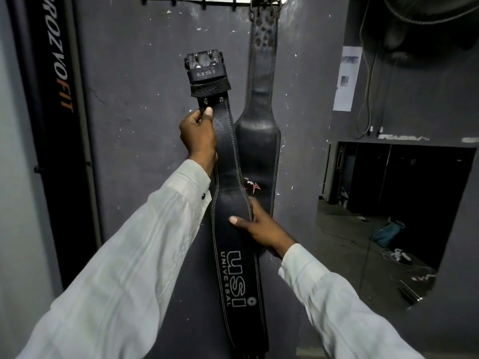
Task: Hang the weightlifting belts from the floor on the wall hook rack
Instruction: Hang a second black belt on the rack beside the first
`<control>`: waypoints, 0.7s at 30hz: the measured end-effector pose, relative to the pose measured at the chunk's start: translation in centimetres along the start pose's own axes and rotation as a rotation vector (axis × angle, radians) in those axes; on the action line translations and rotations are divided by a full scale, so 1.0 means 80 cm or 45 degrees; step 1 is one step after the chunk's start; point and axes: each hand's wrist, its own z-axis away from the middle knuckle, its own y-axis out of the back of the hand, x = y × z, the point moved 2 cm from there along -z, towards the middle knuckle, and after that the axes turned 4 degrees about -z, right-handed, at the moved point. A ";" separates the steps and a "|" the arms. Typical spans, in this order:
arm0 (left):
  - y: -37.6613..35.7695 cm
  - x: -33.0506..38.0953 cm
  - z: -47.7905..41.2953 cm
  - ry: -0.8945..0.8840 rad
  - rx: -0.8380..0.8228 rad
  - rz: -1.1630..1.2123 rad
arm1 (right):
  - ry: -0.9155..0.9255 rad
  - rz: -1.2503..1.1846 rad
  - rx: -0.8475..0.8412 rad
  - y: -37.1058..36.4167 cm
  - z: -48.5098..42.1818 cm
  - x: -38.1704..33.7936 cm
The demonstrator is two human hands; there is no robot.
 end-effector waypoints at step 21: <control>-0.004 0.001 -0.009 0.066 -0.069 0.211 | -0.023 0.096 0.124 -0.006 0.047 0.065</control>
